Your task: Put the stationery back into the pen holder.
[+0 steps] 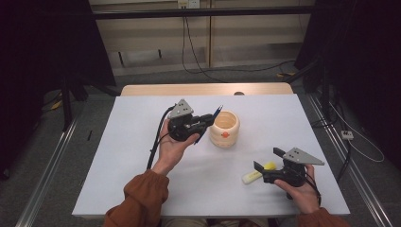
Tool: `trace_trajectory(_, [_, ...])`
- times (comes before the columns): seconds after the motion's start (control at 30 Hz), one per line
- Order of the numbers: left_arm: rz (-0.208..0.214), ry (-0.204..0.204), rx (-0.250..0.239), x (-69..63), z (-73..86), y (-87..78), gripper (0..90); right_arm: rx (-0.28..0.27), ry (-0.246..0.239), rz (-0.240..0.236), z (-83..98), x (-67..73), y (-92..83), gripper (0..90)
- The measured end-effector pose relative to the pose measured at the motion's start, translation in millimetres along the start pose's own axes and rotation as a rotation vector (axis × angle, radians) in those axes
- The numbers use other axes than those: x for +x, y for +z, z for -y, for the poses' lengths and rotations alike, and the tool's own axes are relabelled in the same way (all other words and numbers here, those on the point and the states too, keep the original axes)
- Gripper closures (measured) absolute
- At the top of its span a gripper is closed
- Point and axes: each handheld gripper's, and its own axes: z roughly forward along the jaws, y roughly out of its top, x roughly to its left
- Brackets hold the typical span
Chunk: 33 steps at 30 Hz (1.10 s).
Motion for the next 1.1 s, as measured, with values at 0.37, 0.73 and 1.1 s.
trace_trajectory(0.37, [-0.007, -0.019, -0.026, 5.0, -13.7, 15.2, 79.9, 0.002, 0.003, -0.005, 0.2, -0.4, 0.4, 6.4])
trace_trajectory(0.73, [-0.015, -0.046, -0.058, 10.7, -25.9, 34.6, 79.8, 0.004, 0.004, -0.010, 0.5, -0.5, 0.7, 6.1])
trace_trajectory(1.1, [-0.039, -0.084, -0.109, 22.5, -33.2, 54.6, 79.9, 0.004, 0.004, -0.014, 0.9, -1.0, 0.7, 6.1])
